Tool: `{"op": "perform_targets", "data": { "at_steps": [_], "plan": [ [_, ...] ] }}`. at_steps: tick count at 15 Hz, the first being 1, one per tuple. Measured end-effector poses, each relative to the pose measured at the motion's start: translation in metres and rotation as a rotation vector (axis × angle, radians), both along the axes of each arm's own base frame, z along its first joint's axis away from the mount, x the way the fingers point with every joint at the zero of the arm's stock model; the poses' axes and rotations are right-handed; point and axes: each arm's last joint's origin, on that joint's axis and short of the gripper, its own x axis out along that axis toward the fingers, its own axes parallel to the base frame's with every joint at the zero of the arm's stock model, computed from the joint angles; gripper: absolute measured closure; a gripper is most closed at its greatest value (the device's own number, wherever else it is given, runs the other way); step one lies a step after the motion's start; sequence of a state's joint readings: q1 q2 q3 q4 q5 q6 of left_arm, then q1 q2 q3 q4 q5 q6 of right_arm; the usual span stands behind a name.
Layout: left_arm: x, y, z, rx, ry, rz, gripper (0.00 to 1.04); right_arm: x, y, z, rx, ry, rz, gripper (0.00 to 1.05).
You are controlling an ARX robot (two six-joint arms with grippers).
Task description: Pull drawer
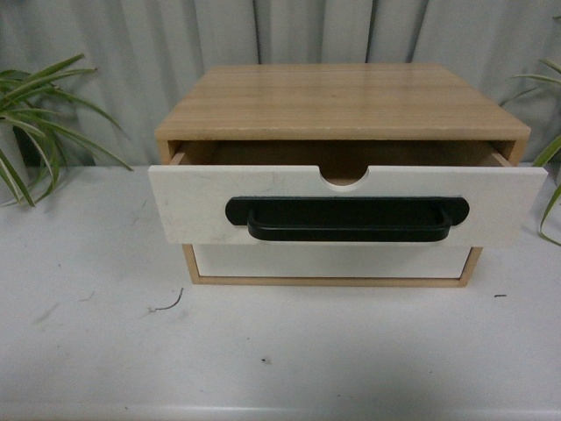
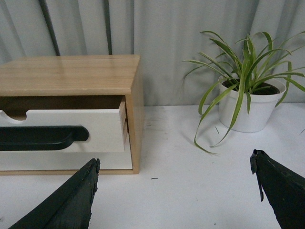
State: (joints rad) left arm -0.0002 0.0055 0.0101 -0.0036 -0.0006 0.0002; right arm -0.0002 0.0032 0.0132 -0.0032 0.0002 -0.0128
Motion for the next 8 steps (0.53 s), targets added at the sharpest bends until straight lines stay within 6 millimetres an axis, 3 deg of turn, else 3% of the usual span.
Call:
{"op": "perform_targets", "data": {
  "at_steps": [8],
  "plan": [
    [0.0000,0.0000,0.0000,0.000,0.000,0.000,0.07,0.0000,0.0000,0.0000,0.000,0.000,0.000,0.06]
  ]
}}
